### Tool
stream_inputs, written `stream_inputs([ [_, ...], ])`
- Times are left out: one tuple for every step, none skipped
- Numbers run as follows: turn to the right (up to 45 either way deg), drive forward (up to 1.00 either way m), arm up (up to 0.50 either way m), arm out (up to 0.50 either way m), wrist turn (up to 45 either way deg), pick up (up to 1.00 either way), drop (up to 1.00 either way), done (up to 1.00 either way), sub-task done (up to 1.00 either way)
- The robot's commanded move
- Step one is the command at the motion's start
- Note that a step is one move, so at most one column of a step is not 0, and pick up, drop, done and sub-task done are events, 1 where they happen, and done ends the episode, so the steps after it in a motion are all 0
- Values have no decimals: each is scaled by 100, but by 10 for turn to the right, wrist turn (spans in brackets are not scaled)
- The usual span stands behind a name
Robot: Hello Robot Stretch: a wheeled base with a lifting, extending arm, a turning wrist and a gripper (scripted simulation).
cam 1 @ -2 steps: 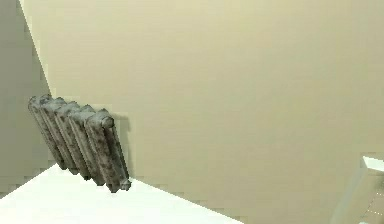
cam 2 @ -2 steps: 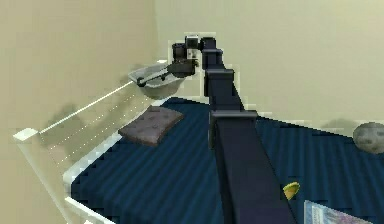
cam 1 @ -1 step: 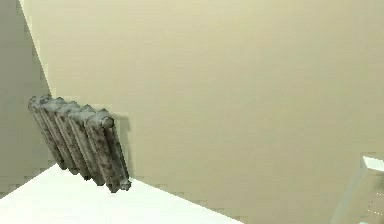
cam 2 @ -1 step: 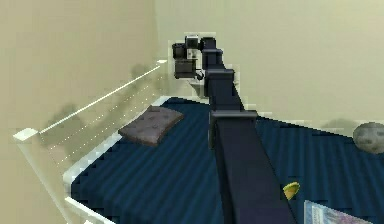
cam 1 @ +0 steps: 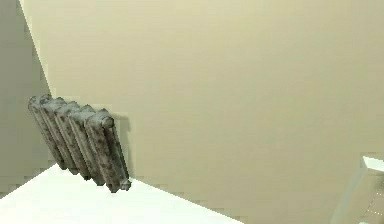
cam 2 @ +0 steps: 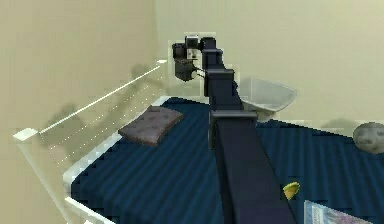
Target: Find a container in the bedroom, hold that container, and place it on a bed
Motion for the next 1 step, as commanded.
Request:
stream_inputs([
  [0,0,0,0,120,0,0,0,0],
])
